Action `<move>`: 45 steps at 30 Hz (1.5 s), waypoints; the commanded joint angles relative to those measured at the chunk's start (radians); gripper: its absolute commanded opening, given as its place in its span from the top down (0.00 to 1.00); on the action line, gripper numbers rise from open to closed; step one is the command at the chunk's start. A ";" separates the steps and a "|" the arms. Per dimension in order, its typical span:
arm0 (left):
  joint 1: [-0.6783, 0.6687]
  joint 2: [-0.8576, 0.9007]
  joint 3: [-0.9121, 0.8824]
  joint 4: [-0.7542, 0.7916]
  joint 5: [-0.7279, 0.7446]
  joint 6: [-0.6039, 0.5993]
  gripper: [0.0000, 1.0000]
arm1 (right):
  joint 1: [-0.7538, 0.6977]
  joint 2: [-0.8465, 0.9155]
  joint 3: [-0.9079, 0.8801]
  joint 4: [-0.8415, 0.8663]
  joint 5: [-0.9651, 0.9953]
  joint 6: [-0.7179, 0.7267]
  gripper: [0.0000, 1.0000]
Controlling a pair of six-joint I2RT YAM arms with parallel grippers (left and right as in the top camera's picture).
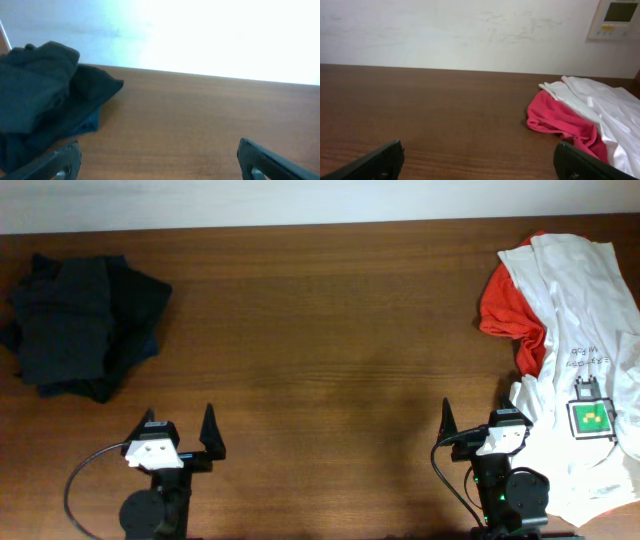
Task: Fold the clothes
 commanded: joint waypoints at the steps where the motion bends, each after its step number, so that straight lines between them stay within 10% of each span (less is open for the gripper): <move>1: -0.006 -0.047 -0.163 0.252 0.033 0.005 0.01 | 0.003 -0.007 -0.005 -0.007 0.009 0.002 0.01; 45: -0.042 -0.046 -0.166 0.160 -0.065 0.005 0.01 | 0.003 -0.007 -0.005 -0.007 0.009 0.002 0.01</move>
